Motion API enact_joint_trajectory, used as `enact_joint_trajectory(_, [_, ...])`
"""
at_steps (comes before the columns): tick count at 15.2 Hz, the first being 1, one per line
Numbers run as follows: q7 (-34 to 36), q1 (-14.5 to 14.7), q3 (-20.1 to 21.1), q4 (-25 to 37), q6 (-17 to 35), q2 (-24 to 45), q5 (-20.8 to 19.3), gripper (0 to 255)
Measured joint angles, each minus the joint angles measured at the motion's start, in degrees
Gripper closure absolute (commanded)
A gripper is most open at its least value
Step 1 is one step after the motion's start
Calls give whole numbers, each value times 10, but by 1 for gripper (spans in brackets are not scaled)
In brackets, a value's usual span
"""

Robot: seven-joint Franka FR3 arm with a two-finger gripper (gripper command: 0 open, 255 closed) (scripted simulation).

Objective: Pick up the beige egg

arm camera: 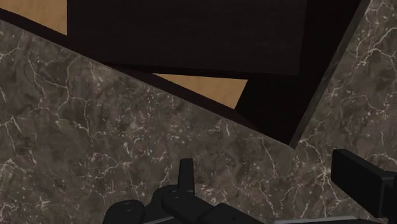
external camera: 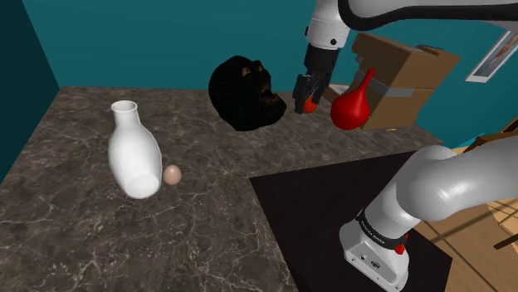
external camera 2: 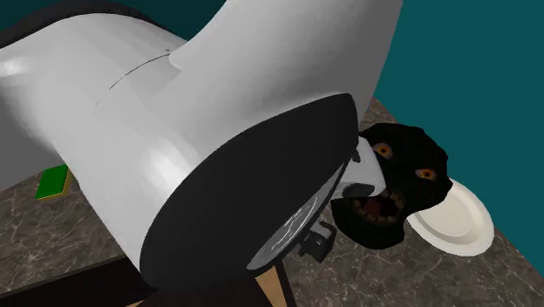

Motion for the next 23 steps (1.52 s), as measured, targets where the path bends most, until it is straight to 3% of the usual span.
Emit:
enact_joint_trajectory(7, [65,24,76,26,95,105,11,0])
enact_joint_trajectory(13, [129,38,137,67,162,205,-11,0])
enact_joint_trajectory(23, [263,73,205,187,235,415,-134,0])
